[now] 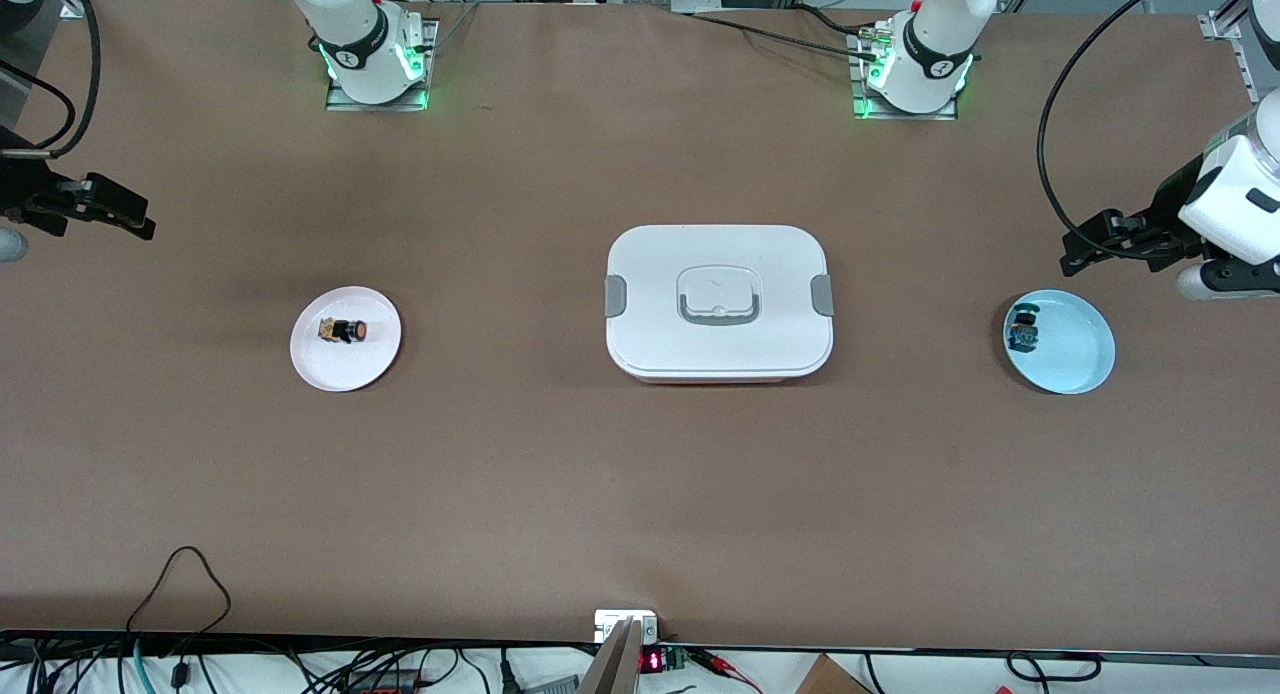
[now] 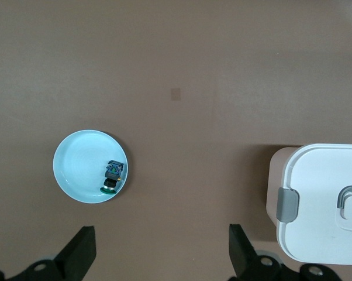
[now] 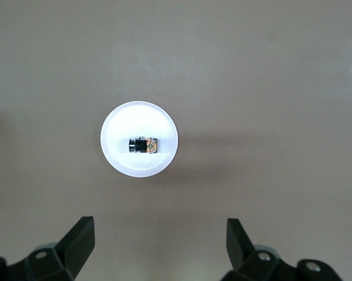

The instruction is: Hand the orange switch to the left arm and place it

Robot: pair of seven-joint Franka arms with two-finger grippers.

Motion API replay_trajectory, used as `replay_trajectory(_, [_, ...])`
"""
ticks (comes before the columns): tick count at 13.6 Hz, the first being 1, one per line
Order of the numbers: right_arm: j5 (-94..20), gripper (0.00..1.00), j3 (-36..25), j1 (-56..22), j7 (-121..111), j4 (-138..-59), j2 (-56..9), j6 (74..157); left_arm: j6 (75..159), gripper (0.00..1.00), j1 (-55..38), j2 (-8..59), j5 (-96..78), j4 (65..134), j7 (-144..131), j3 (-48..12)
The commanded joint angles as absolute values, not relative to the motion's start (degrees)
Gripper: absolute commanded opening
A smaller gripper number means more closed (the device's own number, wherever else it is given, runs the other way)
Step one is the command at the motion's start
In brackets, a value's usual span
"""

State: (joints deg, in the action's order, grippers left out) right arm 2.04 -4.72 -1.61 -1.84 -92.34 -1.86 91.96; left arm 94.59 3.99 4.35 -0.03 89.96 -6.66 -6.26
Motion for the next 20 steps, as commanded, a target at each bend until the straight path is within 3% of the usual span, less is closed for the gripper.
replay_trajectory(1, [1.5,1.0,-4.7,-1.1,-1.6,-91.9,-1.7,91.4,93.5,1.0,4.2,5.3,0.4,88.1,-7.4,-6.6])
replay_trajectory(20, [2.1,1.0,-5.0,-1.0,-2.5,-91.9,-6.6,91.8,93.4,1.0,4.2,5.3,0.4,88.1,-7.5,-6.6])
